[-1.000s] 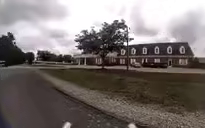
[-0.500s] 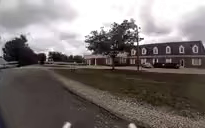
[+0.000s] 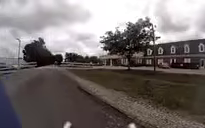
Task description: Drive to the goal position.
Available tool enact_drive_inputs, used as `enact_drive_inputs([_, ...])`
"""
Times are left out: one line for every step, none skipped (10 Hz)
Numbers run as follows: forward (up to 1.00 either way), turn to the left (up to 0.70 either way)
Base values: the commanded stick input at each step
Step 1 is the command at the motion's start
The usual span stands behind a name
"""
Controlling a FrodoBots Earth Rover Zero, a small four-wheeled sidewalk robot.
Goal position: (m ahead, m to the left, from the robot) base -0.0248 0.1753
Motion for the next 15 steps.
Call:
enact_drive_inputs([0.0, 0.34])
enact_drive_inputs([0.0, 0.0])
enact_drive_inputs([0.0, 0.0])
enact_drive_inputs([0.0, 0.0])
enact_drive_inputs([0.0, 0.0])
enact_drive_inputs([0.0, 0.0])
enact_drive_inputs([0.0, 0.0])
enact_drive_inputs([0.0, 0.0])
enact_drive_inputs([0.0, 0.0])
enact_drive_inputs([0.0, 0.0])
enact_drive_inputs([0.03, 0.0])
enact_drive_inputs([0.04, 0.0])
enact_drive_inputs([0.08, 0.0])
enact_drive_inputs([0.21, 0.0])
enact_drive_inputs([0.4, 0.0])
